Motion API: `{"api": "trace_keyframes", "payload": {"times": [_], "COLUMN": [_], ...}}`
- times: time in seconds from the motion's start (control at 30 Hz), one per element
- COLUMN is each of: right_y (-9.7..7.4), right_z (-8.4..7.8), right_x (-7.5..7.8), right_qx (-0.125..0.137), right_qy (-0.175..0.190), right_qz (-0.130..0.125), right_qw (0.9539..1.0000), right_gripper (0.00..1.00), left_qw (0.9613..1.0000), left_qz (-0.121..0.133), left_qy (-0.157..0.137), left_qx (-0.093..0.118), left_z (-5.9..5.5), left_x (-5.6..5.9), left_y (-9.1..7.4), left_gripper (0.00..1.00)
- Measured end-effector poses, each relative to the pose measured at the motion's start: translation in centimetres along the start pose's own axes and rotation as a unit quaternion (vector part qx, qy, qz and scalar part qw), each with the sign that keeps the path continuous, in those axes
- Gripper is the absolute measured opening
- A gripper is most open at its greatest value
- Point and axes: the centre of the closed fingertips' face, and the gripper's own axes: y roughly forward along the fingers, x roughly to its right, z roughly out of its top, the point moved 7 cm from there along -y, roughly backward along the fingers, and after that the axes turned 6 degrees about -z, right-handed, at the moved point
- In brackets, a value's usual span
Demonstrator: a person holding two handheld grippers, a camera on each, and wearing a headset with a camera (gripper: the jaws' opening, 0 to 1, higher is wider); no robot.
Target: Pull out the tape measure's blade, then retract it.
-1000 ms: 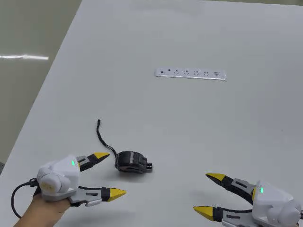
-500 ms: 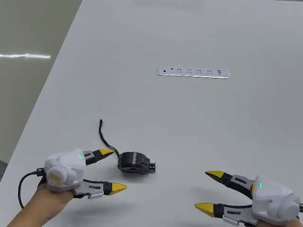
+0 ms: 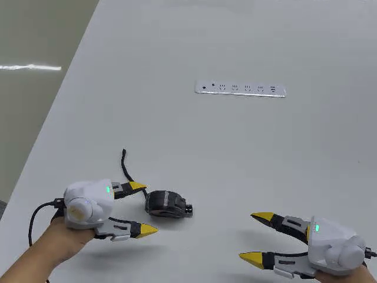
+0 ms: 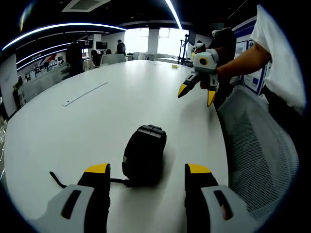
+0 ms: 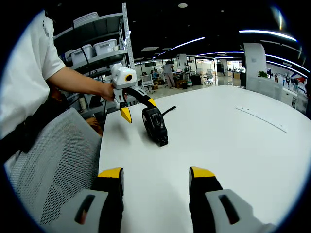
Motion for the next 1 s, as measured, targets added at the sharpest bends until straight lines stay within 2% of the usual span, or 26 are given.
{"api": "trace_keyframes", "payload": {"times": [0.4, 1.0], "right_y": [1.0, 2.1], "right_z": [0.0, 0.3], "right_x": [0.5, 1.4], "right_qx": [-0.006, -0.010], "right_qy": [-0.002, -0.002], "right_qz": [0.009, 0.017], "right_qw": [0.9999, 0.9998], "right_gripper": [0.53, 0.52], "left_qw": [0.9995, 0.9985], "left_qz": [-0.018, -0.041], "left_qy": [0.015, 0.019], "left_qx": [-0.022, -0.032], "left_z": [-0.3, -0.5], "left_x": [-0.8, -1.5], "left_y": [1.0, 2.4], "left_gripper": [0.55, 0.50]}}
